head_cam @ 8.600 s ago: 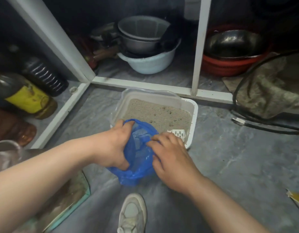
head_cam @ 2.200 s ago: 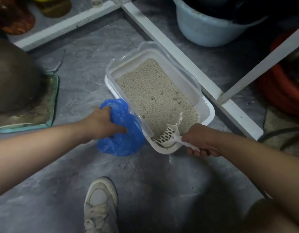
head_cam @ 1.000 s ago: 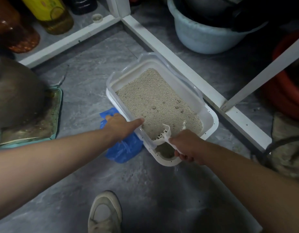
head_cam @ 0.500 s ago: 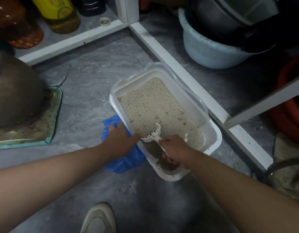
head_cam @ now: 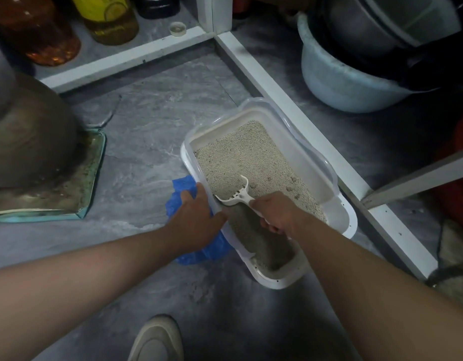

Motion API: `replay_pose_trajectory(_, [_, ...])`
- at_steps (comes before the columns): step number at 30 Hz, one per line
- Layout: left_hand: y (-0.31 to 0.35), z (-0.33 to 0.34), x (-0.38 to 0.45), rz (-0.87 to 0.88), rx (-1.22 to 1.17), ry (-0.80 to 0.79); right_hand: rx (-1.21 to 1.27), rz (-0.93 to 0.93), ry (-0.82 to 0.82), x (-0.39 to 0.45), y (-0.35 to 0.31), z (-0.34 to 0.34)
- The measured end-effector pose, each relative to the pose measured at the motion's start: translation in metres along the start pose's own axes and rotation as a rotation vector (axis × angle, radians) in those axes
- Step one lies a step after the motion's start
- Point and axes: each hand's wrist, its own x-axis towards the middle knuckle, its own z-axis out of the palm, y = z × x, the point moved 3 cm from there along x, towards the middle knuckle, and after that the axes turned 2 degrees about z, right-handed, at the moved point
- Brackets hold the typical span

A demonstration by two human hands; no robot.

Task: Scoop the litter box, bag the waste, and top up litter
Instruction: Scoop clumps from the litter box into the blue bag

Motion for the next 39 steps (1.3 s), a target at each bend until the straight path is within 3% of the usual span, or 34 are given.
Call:
replay_pose_trajectory(11, [0.000, -0.001, 0.002, 0.001, 0.007, -0.025, -0.073, -0.156, 0.101, 0.019, -0.001, 0.013])
replay_pose_trajectory(17, [-0.002, 0.000, 0.001, 0.017, -0.012, -0.016, 0.166, -0.113, 0.109, 0.031, -0.004, 0.038])
replay_pose_trajectory(26, [-0.003, 0.002, 0.002, 0.010, -0.005, -0.026, 0.132, -0.253, 0.175, 0.051, -0.028, 0.051])
replay_pose_trajectory(31, [-0.004, 0.002, 0.002, 0.015, -0.021, -0.030, 0.121, -0.193, 0.066, 0.054, -0.030, 0.051])
replay_pose_trajectory(35, [-0.006, 0.002, 0.002, 0.018, -0.025, -0.033, 0.319, -0.044, -0.050, 0.051, -0.041, 0.054])
replay_pose_trajectory(39, [-0.006, 0.002, 0.001, 0.017, -0.021, -0.037, 0.263, -0.101, 0.040, 0.049, -0.044, 0.056])
